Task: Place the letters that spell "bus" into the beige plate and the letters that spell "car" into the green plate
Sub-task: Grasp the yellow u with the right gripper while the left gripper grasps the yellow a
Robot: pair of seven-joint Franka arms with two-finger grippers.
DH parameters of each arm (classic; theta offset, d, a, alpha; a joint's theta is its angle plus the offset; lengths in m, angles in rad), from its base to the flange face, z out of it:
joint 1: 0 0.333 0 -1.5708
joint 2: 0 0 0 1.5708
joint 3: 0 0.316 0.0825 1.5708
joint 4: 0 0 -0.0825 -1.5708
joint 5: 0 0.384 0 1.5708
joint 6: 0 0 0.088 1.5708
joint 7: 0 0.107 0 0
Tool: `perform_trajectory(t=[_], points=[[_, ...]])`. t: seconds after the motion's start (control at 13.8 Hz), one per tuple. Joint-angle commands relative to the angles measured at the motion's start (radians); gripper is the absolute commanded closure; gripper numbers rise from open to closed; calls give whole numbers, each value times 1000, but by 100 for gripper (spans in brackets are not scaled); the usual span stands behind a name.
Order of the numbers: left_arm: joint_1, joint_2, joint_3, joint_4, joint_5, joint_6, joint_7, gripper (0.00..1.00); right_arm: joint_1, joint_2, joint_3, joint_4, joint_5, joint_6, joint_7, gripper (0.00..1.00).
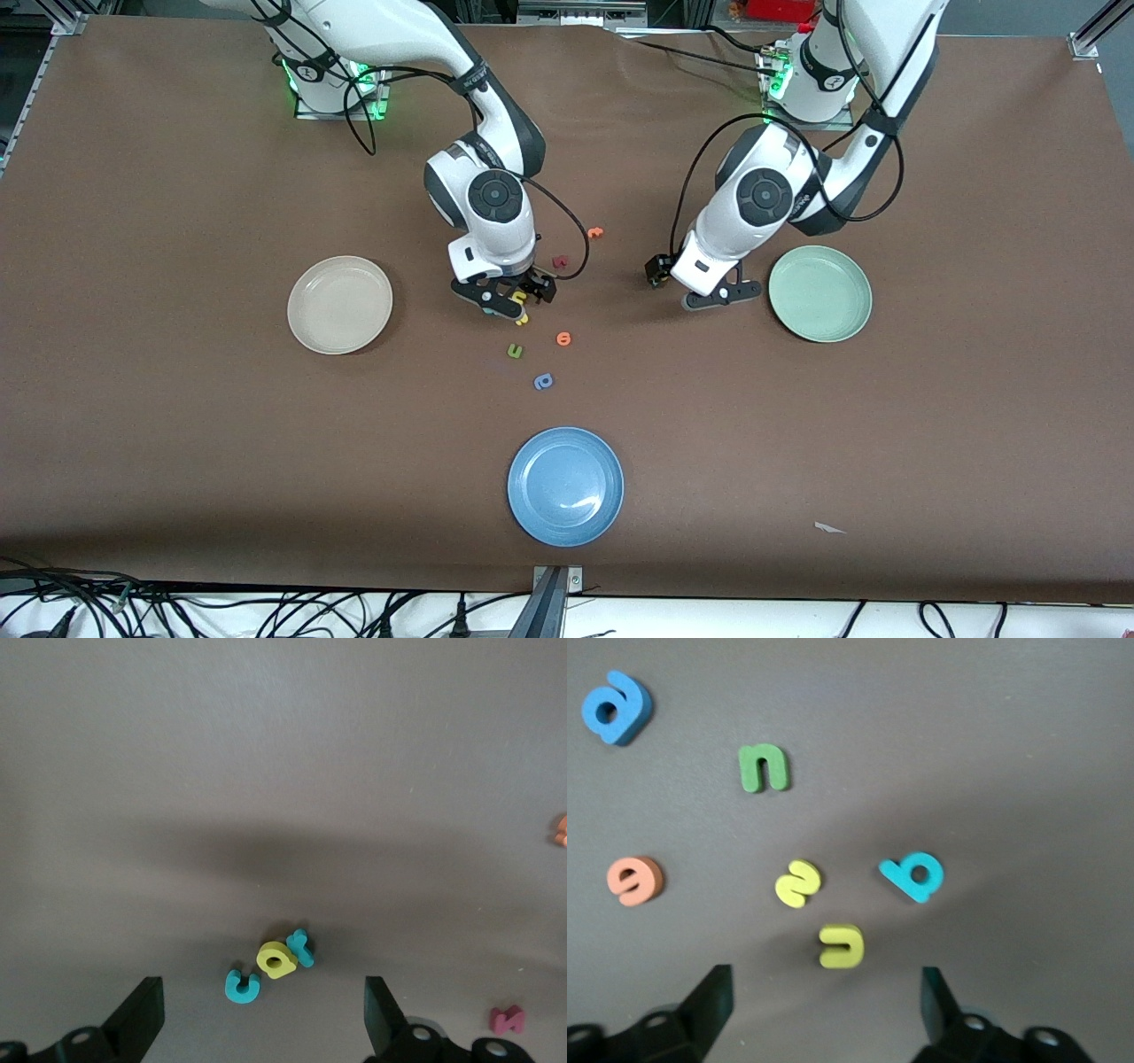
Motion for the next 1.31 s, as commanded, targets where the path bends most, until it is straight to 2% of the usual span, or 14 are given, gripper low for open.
perform_trajectory(t=[0.0, 0.36, 0.58, 0.87, 0.95, 1.09, 1.24], points=[[-18, 21, 3, -16, 30, 40, -13, 1, 3, 26, -1, 4, 13, 24, 14, 36], [-25, 80, 3, -16, 96, 69, -13, 1, 3, 41, -1, -3, 7, 28, 8, 36], [-27, 114, 5, -9, 96, 112, -13, 1, 7, 53, -1, -1, 5, 28, 8, 42], [-27, 143, 6, -5, 127, 143, -14, 4, 7, 66, -1, 2, 5, 35, 5, 55], [-27, 150, 6, -6, 153, 143, -14, 4, 7, 67, -1, 2, 5, 35, 5, 60], [-28, 156, 6, -5, 173, 143, -25, 7, 5, 67, -1, 5, 5, 40, 2, 78], [-28, 151, 5, -6, 181, 141, -30, 12, 5, 64, -1, 7, 11, 34, 11, 80]])
